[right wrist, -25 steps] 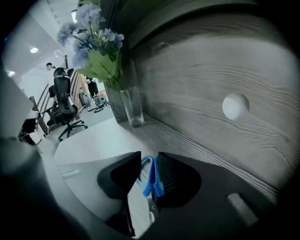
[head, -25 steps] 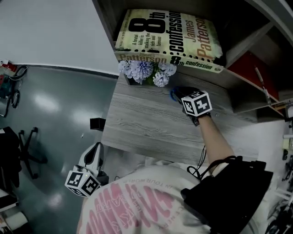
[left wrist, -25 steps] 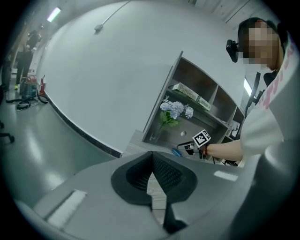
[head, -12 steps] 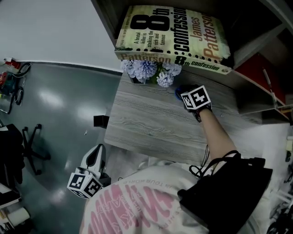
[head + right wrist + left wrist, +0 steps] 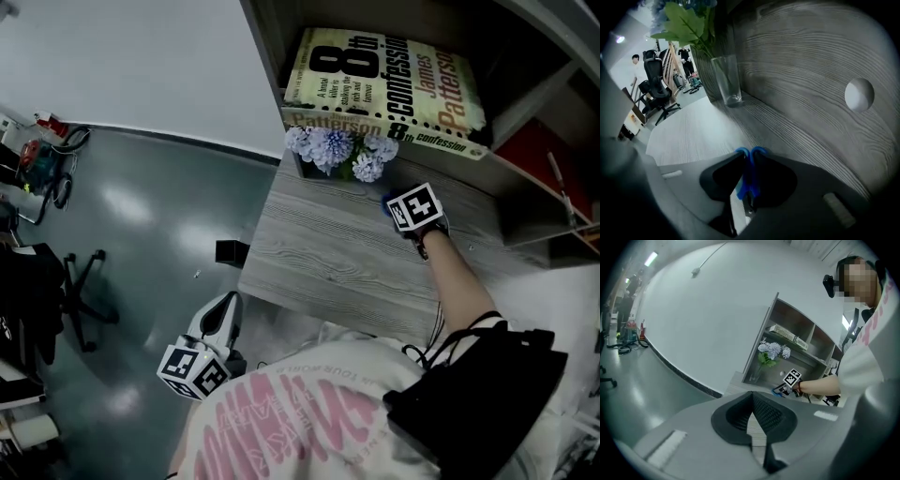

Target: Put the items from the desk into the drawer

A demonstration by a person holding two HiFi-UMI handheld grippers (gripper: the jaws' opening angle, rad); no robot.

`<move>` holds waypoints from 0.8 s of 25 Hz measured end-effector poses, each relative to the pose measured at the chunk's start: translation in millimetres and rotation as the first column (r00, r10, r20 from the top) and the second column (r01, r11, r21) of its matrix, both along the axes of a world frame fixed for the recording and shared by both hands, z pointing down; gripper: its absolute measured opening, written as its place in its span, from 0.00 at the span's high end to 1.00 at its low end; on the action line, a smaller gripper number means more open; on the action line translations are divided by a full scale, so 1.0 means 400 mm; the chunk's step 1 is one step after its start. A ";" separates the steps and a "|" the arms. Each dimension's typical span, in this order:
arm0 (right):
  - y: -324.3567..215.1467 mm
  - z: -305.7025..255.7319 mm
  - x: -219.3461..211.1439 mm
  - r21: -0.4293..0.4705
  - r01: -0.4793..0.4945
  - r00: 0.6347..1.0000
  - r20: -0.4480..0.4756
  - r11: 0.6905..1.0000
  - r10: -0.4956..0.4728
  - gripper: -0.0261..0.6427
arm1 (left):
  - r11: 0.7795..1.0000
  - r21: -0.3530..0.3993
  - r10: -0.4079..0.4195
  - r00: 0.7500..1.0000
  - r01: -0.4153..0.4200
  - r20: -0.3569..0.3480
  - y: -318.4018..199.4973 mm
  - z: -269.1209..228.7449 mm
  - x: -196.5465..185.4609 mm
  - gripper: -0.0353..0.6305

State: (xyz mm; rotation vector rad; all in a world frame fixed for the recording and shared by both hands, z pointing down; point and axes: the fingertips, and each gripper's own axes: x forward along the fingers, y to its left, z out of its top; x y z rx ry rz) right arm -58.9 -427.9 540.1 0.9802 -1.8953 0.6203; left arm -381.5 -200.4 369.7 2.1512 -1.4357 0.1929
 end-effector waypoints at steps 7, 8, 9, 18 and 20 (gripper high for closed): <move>0.061 -0.055 -0.028 0.073 -0.029 0.996 0.081 0.997 0.023 0.85 | 1.000 0.025 0.013 1.000 -0.013 -0.006 0.029 -0.013 -0.020 0.92; 0.070 -0.071 -0.037 0.095 -0.031 0.995 0.102 0.995 0.021 0.85 | 0.999 0.029 0.021 1.000 -0.021 -0.009 0.032 -0.013 -0.020 0.92; 0.081 -0.089 -0.047 0.118 -0.031 0.993 0.121 0.993 0.016 0.85 | 0.999 0.033 0.033 0.999 -0.032 -0.010 0.035 -0.013 -0.018 0.92; 0.252 -0.281 -0.057 0.287 -0.106 0.971 0.235 0.952 0.038 0.85 | 0.980 0.086 0.185 0.982 -0.181 -0.039 0.064 -0.027 0.034 0.92; 0.304 -0.326 -0.043 0.326 -0.144 0.963 0.265 0.934 0.056 0.85 | 0.967 0.098 0.240 0.970 -0.235 -0.040 0.072 -0.027 0.058 0.92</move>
